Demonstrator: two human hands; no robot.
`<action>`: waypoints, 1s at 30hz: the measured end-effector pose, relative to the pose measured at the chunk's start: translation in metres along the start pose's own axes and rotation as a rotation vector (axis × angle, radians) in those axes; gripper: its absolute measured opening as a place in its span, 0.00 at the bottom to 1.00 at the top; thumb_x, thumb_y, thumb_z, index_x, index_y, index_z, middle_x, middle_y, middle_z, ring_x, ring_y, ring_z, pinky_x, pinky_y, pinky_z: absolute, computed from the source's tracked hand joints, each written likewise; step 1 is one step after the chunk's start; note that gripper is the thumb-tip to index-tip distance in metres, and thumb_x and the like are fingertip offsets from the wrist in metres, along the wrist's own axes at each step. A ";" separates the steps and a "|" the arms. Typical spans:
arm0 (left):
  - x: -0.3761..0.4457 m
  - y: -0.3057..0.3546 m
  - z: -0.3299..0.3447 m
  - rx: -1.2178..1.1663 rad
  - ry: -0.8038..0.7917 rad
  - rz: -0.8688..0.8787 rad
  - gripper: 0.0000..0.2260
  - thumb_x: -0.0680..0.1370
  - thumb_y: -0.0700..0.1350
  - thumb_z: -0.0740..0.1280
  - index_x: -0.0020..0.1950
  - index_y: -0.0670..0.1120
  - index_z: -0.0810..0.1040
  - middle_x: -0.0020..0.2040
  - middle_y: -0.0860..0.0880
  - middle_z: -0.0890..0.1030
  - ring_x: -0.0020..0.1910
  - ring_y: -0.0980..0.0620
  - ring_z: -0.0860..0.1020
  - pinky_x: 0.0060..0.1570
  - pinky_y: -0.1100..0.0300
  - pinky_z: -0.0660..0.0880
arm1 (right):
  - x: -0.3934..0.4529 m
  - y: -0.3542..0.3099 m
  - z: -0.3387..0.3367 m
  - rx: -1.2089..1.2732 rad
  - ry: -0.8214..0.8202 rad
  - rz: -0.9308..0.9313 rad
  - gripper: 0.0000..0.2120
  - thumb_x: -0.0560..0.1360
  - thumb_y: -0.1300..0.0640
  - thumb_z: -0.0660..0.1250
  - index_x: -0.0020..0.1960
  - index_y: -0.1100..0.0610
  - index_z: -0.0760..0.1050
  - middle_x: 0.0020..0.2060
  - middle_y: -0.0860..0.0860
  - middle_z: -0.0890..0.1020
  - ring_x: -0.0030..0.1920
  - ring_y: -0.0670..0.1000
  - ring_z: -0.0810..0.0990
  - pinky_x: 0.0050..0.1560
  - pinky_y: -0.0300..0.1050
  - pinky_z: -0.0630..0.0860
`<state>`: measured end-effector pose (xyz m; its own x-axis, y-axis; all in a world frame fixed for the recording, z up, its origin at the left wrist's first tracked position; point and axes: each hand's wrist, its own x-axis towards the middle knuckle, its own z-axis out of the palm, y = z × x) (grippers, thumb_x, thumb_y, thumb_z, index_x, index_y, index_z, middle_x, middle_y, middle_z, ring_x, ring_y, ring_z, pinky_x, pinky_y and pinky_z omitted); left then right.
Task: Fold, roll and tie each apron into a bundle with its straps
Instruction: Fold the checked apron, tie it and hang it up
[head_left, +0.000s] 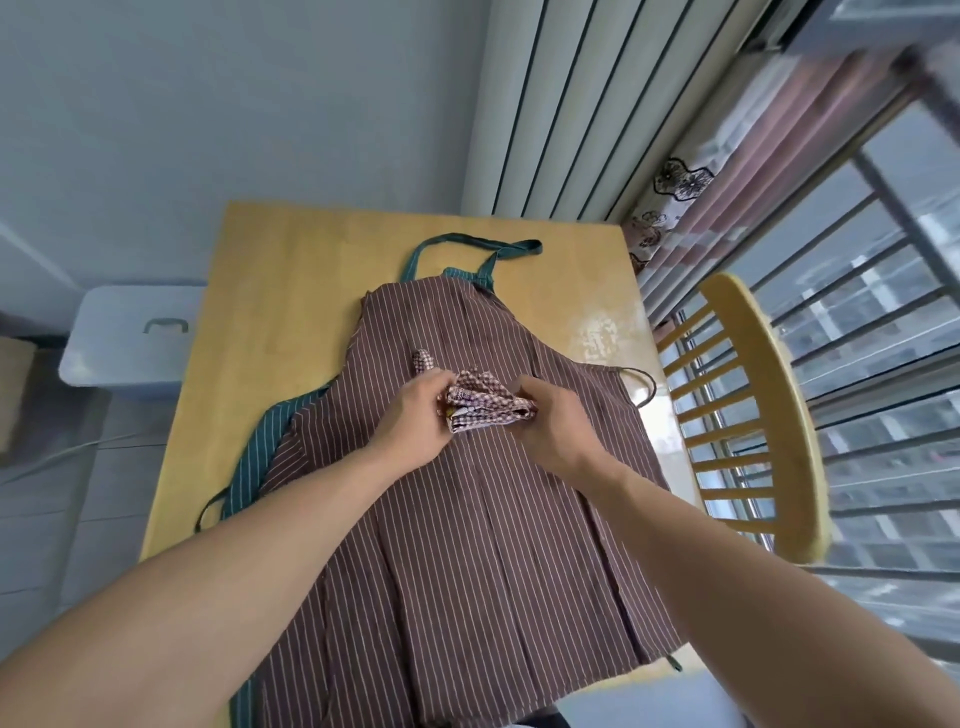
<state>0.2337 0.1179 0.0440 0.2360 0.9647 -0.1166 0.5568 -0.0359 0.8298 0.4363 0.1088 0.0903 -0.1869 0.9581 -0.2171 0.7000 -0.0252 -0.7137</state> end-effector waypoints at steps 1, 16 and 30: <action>0.004 0.005 -0.003 0.051 0.005 0.032 0.25 0.72 0.38 0.78 0.68 0.42 0.76 0.66 0.49 0.78 0.66 0.51 0.75 0.73 0.51 0.69 | -0.001 -0.003 -0.003 -0.098 0.083 -0.059 0.09 0.74 0.66 0.73 0.50 0.54 0.80 0.43 0.45 0.83 0.39 0.46 0.80 0.37 0.43 0.78; -0.093 -0.062 0.073 0.348 -0.446 0.261 0.27 0.73 0.30 0.72 0.70 0.44 0.75 0.69 0.47 0.77 0.71 0.50 0.74 0.77 0.58 0.63 | -0.103 0.105 0.084 -0.514 -0.161 -0.350 0.20 0.68 0.57 0.74 0.60 0.52 0.82 0.55 0.45 0.86 0.56 0.47 0.82 0.46 0.47 0.85; -0.069 -0.049 0.076 0.307 -0.320 -0.320 0.23 0.81 0.62 0.63 0.35 0.48 0.65 0.30 0.52 0.65 0.26 0.55 0.64 0.27 0.61 0.64 | -0.047 0.083 0.068 -0.032 -0.429 0.377 0.08 0.81 0.48 0.68 0.52 0.51 0.72 0.38 0.47 0.80 0.31 0.44 0.77 0.32 0.46 0.76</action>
<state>0.2504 0.0332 -0.0303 0.2206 0.8144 -0.5368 0.8361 0.1255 0.5340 0.4563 0.0424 -0.0046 -0.1784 0.6825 -0.7088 0.7921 -0.3278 -0.5150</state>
